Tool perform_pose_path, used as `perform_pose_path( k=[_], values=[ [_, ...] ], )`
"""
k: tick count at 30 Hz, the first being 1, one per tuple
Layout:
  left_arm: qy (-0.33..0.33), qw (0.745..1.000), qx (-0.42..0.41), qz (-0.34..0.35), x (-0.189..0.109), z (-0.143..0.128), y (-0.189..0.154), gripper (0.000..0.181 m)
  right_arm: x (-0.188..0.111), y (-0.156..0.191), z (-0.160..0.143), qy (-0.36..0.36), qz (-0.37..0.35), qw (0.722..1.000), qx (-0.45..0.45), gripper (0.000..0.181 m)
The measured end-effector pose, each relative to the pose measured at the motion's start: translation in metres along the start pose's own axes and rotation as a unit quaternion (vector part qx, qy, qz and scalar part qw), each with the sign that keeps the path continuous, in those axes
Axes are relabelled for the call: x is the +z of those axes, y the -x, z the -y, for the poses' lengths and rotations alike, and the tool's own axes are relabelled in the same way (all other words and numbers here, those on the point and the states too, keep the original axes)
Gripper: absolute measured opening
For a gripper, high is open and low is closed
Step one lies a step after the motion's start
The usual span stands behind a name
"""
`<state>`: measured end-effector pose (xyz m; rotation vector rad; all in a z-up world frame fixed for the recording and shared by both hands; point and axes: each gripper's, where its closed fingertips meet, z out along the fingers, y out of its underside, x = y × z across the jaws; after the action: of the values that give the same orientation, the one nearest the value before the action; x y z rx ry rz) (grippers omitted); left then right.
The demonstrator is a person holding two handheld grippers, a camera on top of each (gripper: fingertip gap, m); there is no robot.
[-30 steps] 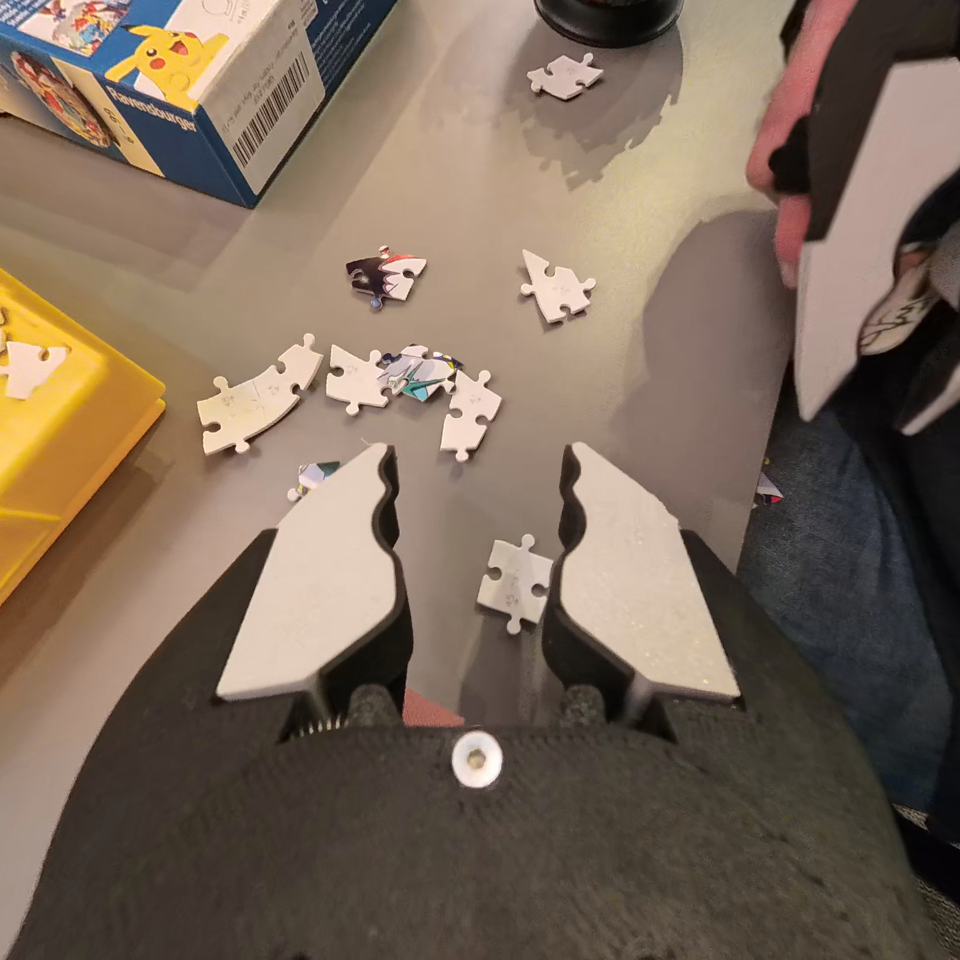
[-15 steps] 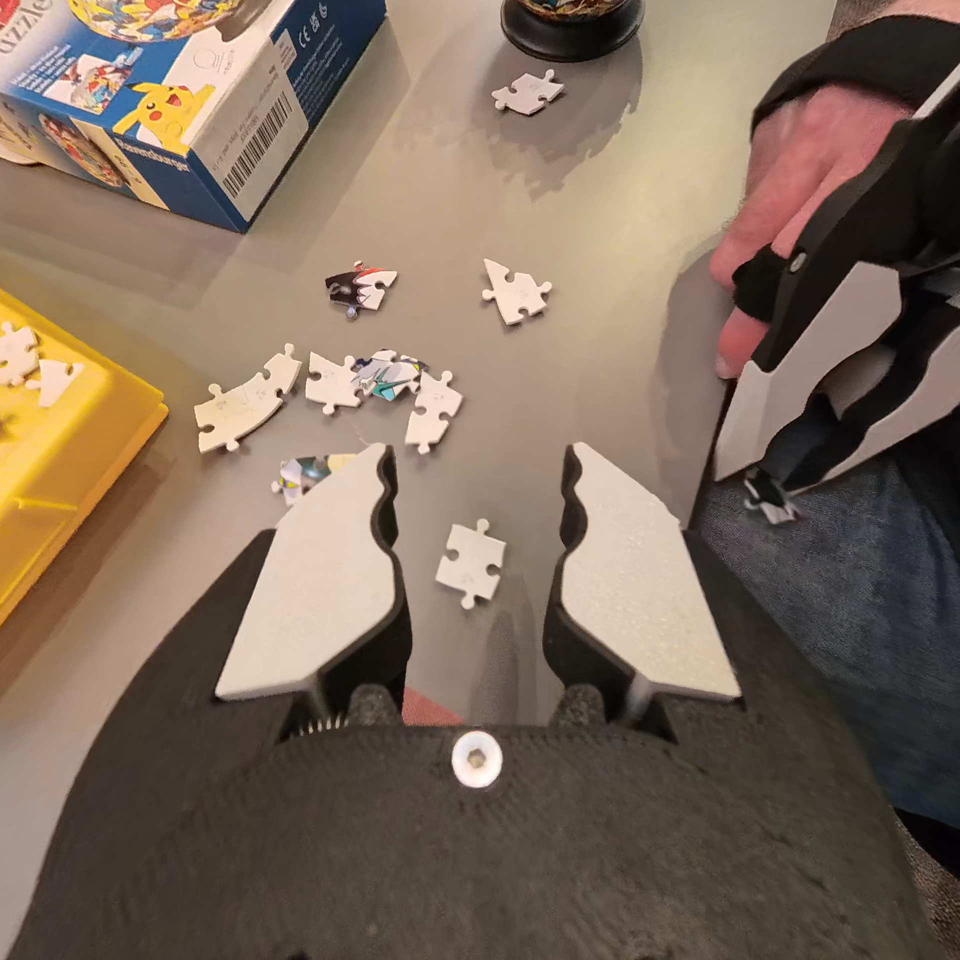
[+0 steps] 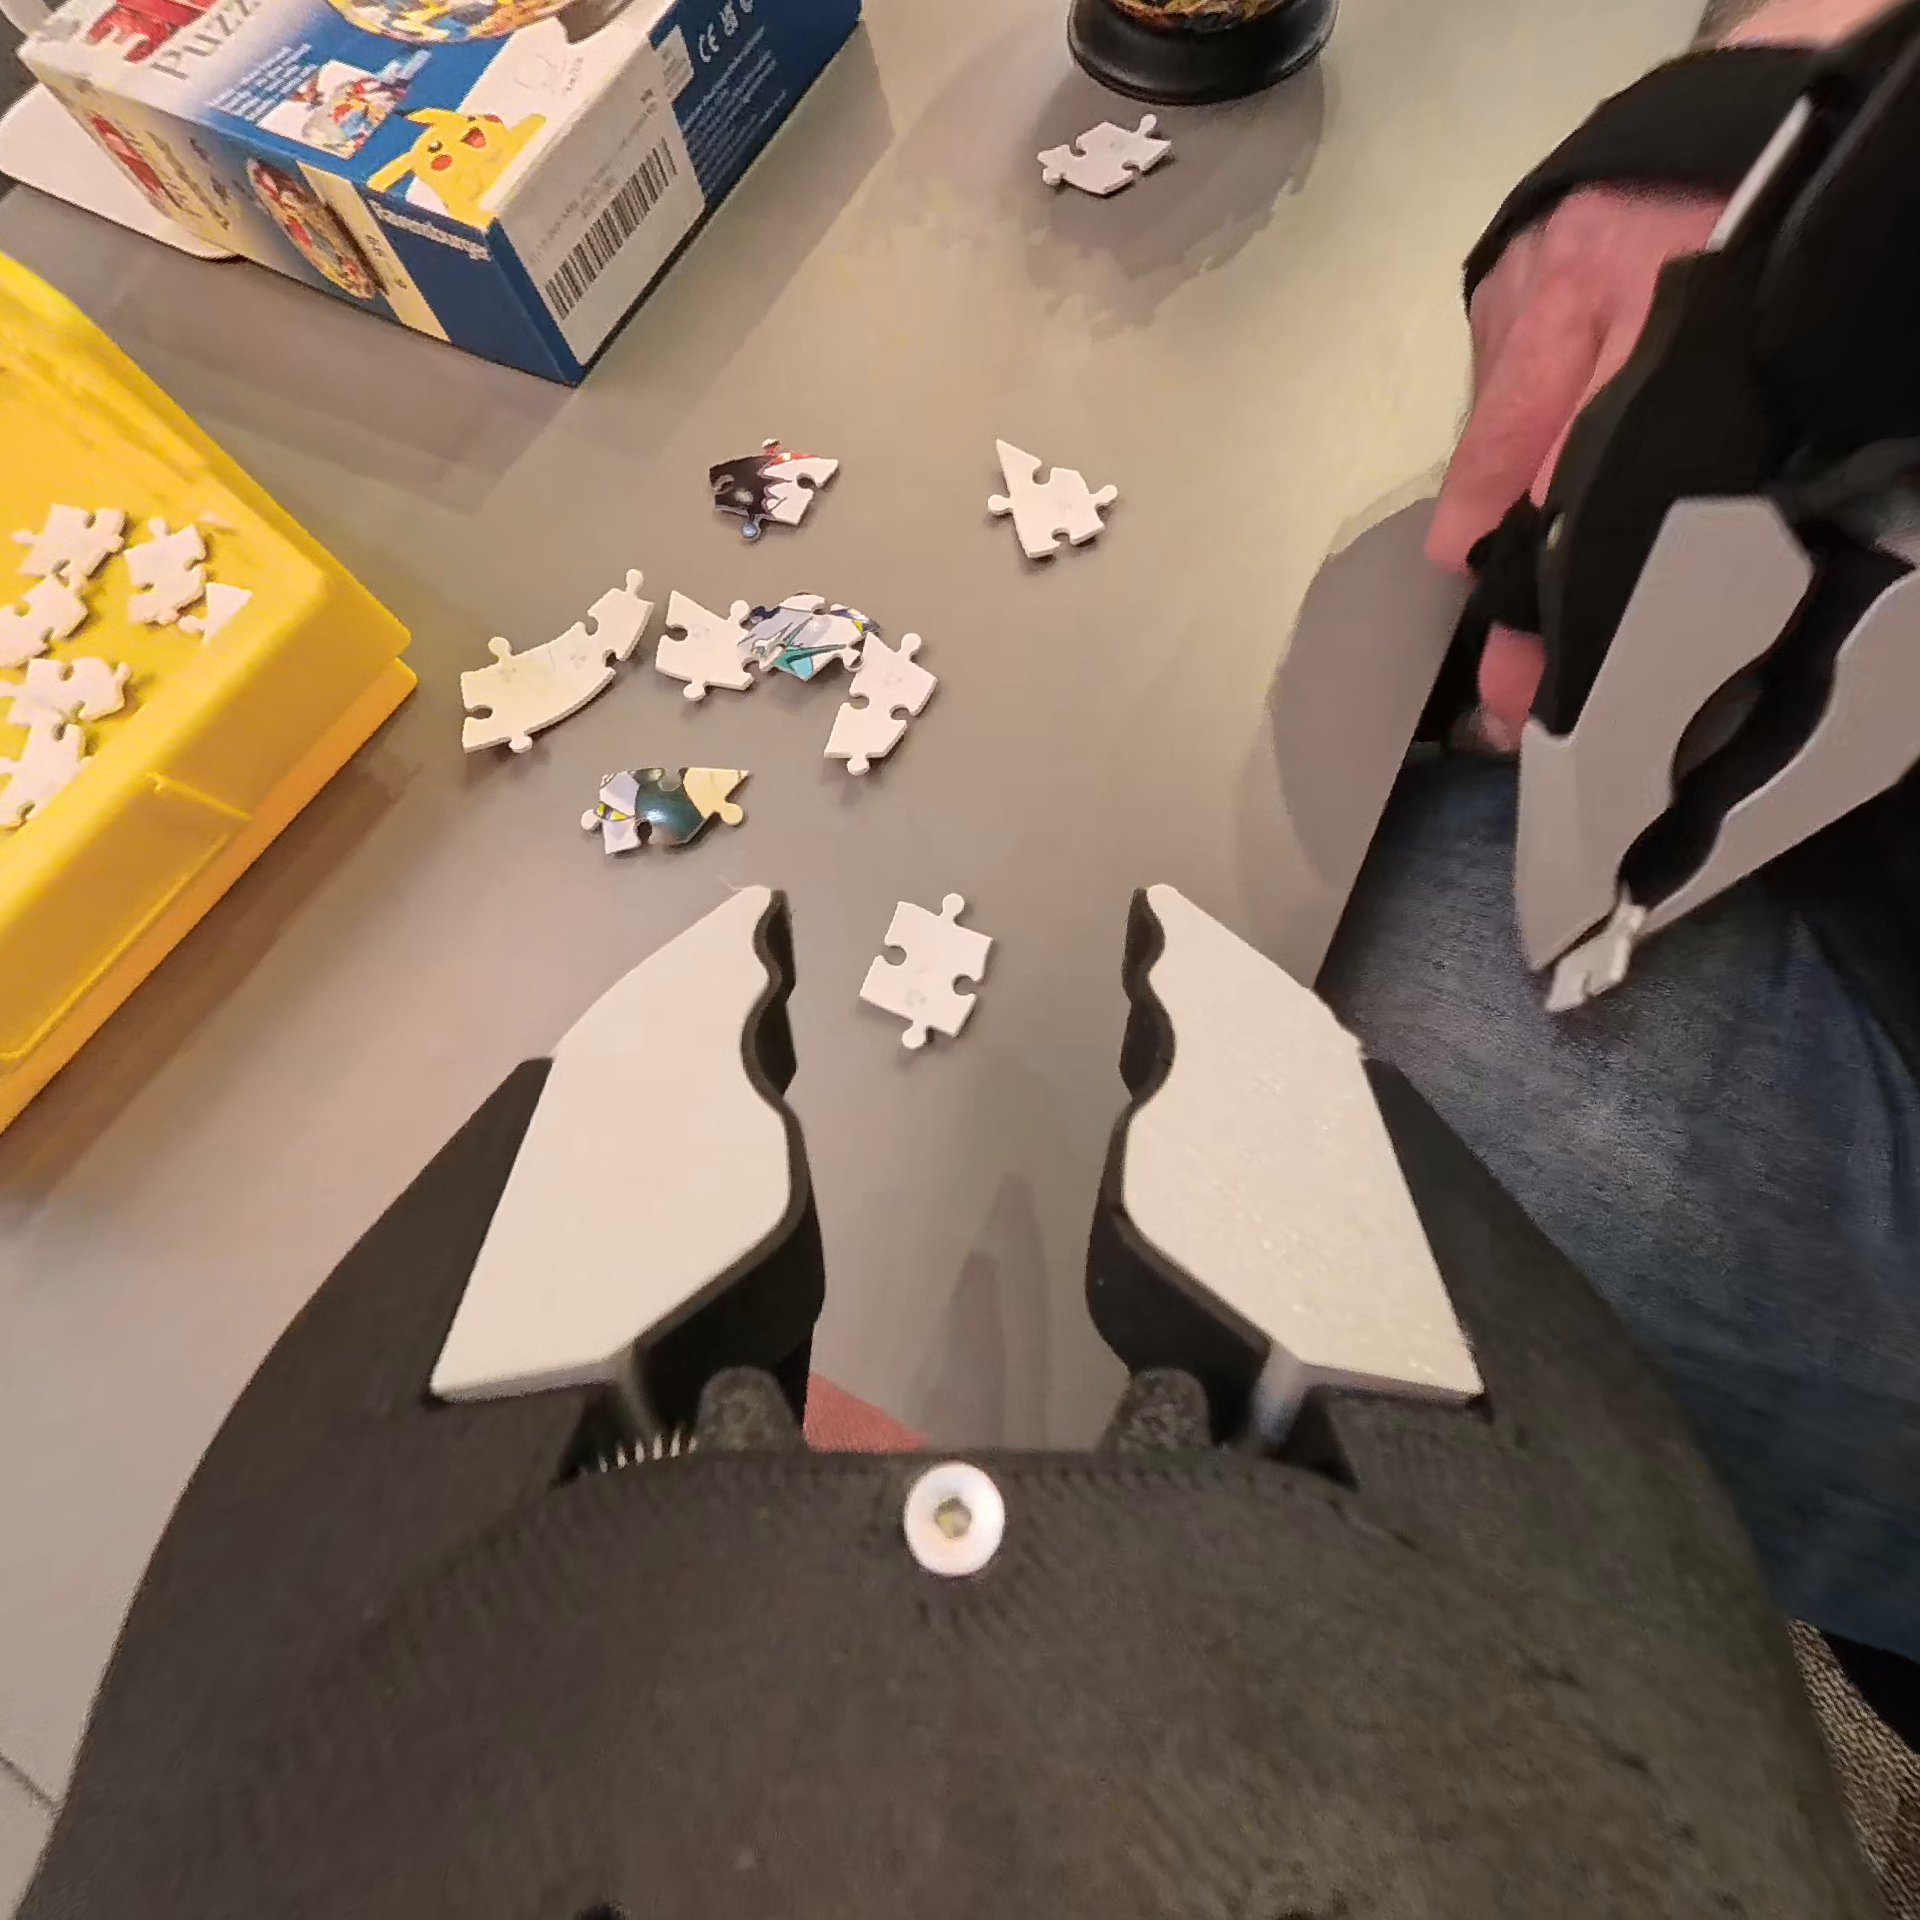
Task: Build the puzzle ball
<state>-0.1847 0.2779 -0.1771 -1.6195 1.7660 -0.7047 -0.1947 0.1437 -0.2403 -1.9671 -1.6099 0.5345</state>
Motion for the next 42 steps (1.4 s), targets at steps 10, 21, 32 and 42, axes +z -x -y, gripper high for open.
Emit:
perform_pose_path(
  k=[10,21,32,42],
  values=[
    [0.023,1.0,0.012,-0.015,0.021,0.016,0.035,0.061,-0.109,-0.18,-0.008,-0.022,-0.246,0.967,0.059,0.0],
    [0.11,0.99,0.053,-0.069,0.1,0.019,0.036,0.06,-0.083,-0.258,-0.065,0.037,-0.269,0.947,0.172,0.0],
    [0.132,0.978,0.071,-0.143,0.101,0.014,0.002,0.051,-0.065,-0.234,-0.075,0.053,-0.215,0.965,0.139,0.0],
    [0.105,0.981,0.063,-0.151,0.066,0.008,0.003,0.058,-0.057,-0.225,-0.068,0.12,-0.284,0.949,-0.065,0.002]
  ],
)
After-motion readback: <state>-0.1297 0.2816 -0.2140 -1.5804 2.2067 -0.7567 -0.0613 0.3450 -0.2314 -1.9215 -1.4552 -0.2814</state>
